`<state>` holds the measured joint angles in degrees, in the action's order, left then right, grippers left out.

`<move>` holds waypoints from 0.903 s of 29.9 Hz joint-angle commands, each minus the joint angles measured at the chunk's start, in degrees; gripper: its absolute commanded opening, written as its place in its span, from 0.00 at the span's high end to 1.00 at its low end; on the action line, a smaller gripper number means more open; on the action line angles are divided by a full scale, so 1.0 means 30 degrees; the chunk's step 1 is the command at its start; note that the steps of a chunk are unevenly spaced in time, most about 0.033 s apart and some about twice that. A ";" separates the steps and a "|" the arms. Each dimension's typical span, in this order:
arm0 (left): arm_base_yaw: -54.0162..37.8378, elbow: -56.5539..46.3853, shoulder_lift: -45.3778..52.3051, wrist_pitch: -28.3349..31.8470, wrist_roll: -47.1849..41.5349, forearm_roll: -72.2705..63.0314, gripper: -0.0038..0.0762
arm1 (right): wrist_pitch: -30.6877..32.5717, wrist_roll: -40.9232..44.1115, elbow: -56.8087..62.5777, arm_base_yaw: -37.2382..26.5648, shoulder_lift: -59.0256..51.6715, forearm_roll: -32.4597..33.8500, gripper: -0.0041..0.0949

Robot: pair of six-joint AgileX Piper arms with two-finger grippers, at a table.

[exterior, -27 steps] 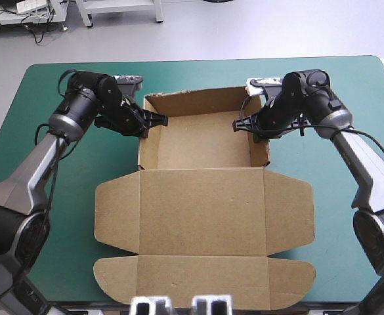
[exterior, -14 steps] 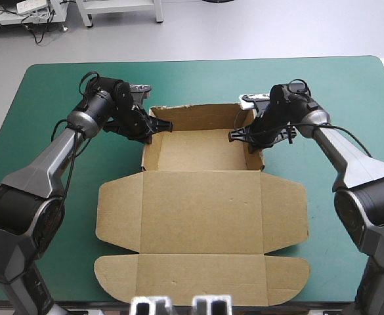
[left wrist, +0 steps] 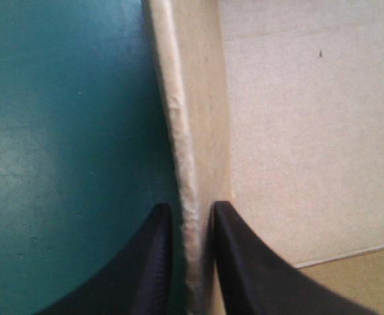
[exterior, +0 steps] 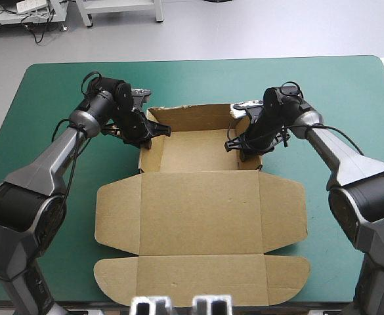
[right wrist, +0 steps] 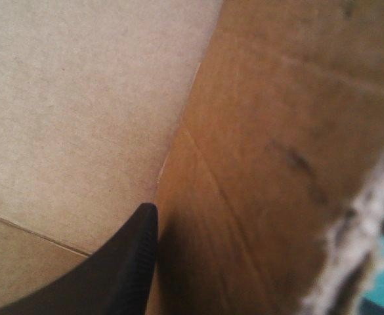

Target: Fold the box

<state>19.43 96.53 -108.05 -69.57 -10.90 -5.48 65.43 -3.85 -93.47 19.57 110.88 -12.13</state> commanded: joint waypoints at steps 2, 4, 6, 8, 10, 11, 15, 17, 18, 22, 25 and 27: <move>-0.0015 0.0452 0.0903 -0.0798 -0.0004 -0.0306 0.52 | 0.0365 -0.0303 -0.1244 0.0043 -0.0965 -0.0475 0.53; -0.0015 0.0452 0.0903 -0.0798 -0.0004 -0.0396 0.41 | 0.0591 -0.0303 -0.1816 0.0043 -0.0965 -0.0209 0.53; -0.0015 0.0452 0.0903 -0.0763 -0.0091 -0.0481 0.33 | 0.1149 -0.0211 -0.2466 0.0008 -0.0965 0.0516 0.53; -0.0015 0.0452 0.0903 -0.0716 -0.0488 -0.0481 0.31 | 0.1738 -0.0211 -0.3064 -0.0024 -0.0965 0.1353 0.53; -0.0015 0.0452 0.0903 -0.0401 -0.1151 -0.0481 0.31 | 0.2167 -0.0211 -0.3479 -0.0024 -0.0965 0.2038 0.53; -0.0015 0.0452 0.0903 -0.0289 -0.1327 -0.0481 0.31 | 0.2167 -0.0211 -0.3636 -0.0024 -0.0965 0.2256 0.53; -0.0044 0.0789 0.0903 -0.0483 -0.1327 -0.0169 0.31 | 0.2167 -0.0211 -0.4086 -0.0024 -0.0965 0.2362 0.53; -0.0044 0.1681 0.0903 -0.1413 -0.1231 0.0687 0.31 | 0.2167 -0.0211 -0.4386 -0.0024 -0.0998 0.2375 0.53; -0.0044 0.2263 0.0903 -0.1560 -0.1109 0.1117 0.31 | 0.2167 -0.0211 -0.4530 -0.0024 -0.1001 0.2366 0.53; -0.0011 0.4374 0.2009 -0.1560 -0.1109 0.0490 0.31 | 0.2167 -0.0211 -0.5363 -0.0024 -0.1534 0.2366 0.53; -0.0011 0.5859 0.3041 -0.1560 -0.1025 -0.0739 0.31 | 0.2167 0.0320 -0.5850 -0.0024 -0.2283 0.2366 0.53; -0.0011 0.6342 0.3990 -0.1560 0.0189 -0.2319 0.32 | 0.2167 0.0487 -0.5850 -0.0024 -0.2998 0.2396 0.53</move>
<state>19.31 111.46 -103.13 -70.97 -13.47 -6.19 70.73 -3.13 -108.69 19.60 108.04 -5.08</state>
